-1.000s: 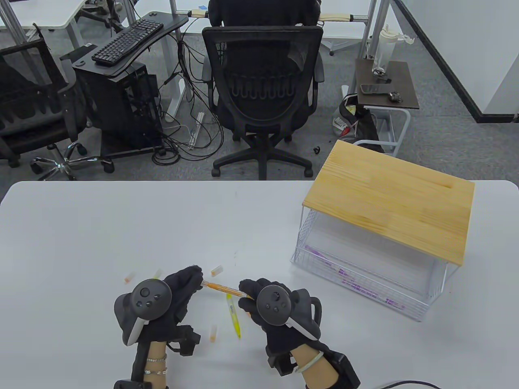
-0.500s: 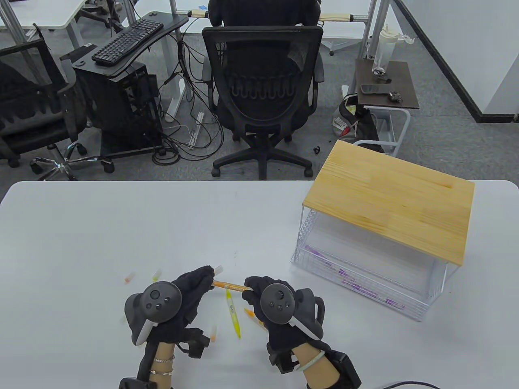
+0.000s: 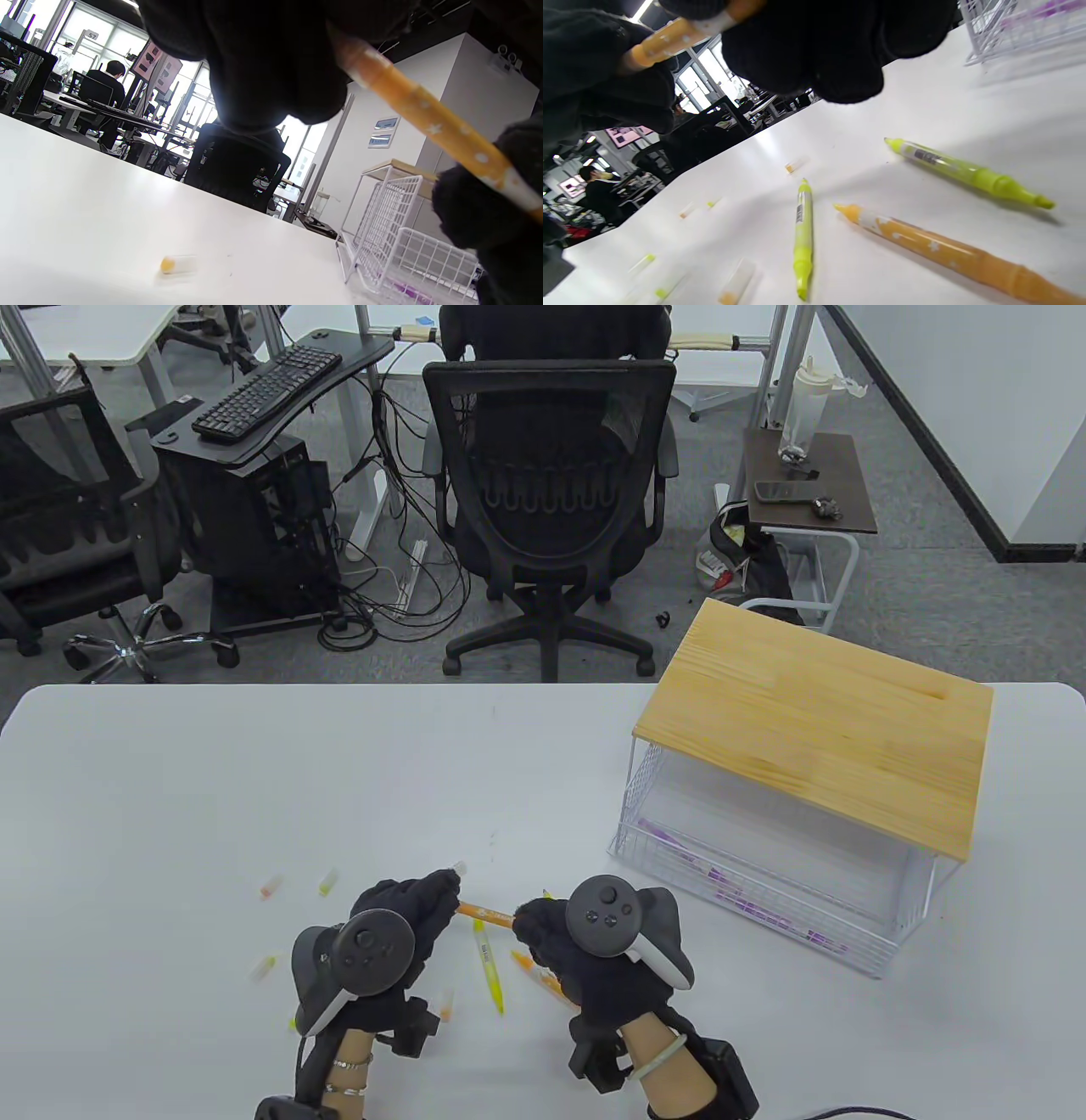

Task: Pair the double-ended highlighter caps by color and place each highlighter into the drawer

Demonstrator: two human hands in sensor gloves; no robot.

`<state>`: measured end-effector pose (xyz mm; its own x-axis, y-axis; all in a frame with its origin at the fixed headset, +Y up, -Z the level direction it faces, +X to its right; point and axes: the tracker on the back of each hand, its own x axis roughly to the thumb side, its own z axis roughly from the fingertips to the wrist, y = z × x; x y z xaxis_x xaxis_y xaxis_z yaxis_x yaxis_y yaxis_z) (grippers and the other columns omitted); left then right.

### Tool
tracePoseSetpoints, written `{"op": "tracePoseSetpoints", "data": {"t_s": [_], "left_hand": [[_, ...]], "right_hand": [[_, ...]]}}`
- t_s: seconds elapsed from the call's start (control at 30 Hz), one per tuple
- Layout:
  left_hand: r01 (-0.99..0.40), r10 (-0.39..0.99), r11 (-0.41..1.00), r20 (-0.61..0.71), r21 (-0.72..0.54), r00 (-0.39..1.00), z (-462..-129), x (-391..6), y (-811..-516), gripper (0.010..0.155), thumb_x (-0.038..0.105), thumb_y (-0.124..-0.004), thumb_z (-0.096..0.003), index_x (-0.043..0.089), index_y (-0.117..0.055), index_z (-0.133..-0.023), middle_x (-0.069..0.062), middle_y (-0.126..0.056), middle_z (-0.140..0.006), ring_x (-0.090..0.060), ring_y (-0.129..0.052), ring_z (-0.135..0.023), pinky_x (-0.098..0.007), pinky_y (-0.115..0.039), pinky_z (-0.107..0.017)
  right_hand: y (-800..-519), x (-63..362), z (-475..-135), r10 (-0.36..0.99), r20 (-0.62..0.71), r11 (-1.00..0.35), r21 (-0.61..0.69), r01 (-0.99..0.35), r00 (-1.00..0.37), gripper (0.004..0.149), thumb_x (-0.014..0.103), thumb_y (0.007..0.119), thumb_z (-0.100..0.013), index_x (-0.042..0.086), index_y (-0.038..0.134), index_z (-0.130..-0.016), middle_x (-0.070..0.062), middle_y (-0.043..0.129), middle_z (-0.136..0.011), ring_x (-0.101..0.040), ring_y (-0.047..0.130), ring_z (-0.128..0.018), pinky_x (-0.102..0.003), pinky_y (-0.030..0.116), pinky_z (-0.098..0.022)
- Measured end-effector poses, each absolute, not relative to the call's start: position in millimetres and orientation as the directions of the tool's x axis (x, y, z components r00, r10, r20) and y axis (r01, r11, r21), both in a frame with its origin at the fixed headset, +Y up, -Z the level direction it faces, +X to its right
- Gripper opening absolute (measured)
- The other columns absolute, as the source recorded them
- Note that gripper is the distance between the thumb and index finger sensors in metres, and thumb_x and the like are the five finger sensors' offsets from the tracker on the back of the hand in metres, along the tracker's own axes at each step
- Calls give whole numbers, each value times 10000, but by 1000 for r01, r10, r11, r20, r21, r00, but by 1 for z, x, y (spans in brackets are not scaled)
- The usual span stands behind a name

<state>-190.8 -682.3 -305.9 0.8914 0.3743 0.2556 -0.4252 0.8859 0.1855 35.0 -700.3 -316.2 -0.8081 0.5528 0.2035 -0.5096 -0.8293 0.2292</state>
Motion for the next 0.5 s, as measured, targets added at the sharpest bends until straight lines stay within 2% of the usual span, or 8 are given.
{"op": "tracePoseSetpoints", "data": {"t_s": [0.1,0.17,0.23,0.27,0.37,0.5], "left_hand": [[-438,378,878,280,195,882,-304,-180,-683,450,389,-679,-507,213,-843,-887,50,-1000,-754,-158,-1026,-626,-488,-694,-706],[-425,360,890,316,165,878,-301,-170,-681,453,399,-693,-498,221,-848,-885,57,-1004,-753,-160,-1025,-631,-490,-692,-706],[-390,313,904,348,176,884,-295,-158,-678,455,413,-694,-494,236,-848,-884,69,-1006,-749,-151,-1027,-628,-484,-696,-707],[-375,292,906,350,196,890,-291,-153,-677,455,412,-695,-494,234,-847,-885,55,-1003,-753,-161,-1022,-630,-486,-689,-711],[-321,218,910,356,264,909,-283,-148,-671,460,441,-672,-502,271,-828,-900,89,-996,-769,-135,-1022,-649,-483,-691,-719],[-247,152,922,305,299,940,-280,-148,-669,598,510,-636,-495,286,-688,-1046,18,-920,-945,-228,-967,-796,-547,-655,-727]], "right_hand": [[-698,22,-310,442,224,-897,138,-421,-868,439,402,586,-615,233,703,-1003,-57,821,-961,-442,779,-894,-725,475,-714],[-697,14,-304,436,259,-900,141,-413,-862,435,417,609,-619,264,682,-1020,-76,759,-1041,-467,712,-965,-732,450,-721],[-693,7,-298,441,297,-897,139,-419,-847,486,452,622,-613,227,648,-1043,-67,722,-1074,-458,692,-988,-723,447,-732],[-691,5,-295,428,294,-903,109,-415,-854,514,471,628,-604,190,651,-1034,-90,720,-1067,-453,696,-982,-717,454,-735],[-686,9,-290,350,272,-927,-38,-374,-896,464,507,657,-578,252,715,-961,-45,749,-1035,-413,742,-946,-700,487,-740],[-679,19,-293,384,235,-910,-66,-409,-893,452,514,703,-569,263,721,-945,-46,750,-1005,-387,773,-889,-659,540,-742]]}}
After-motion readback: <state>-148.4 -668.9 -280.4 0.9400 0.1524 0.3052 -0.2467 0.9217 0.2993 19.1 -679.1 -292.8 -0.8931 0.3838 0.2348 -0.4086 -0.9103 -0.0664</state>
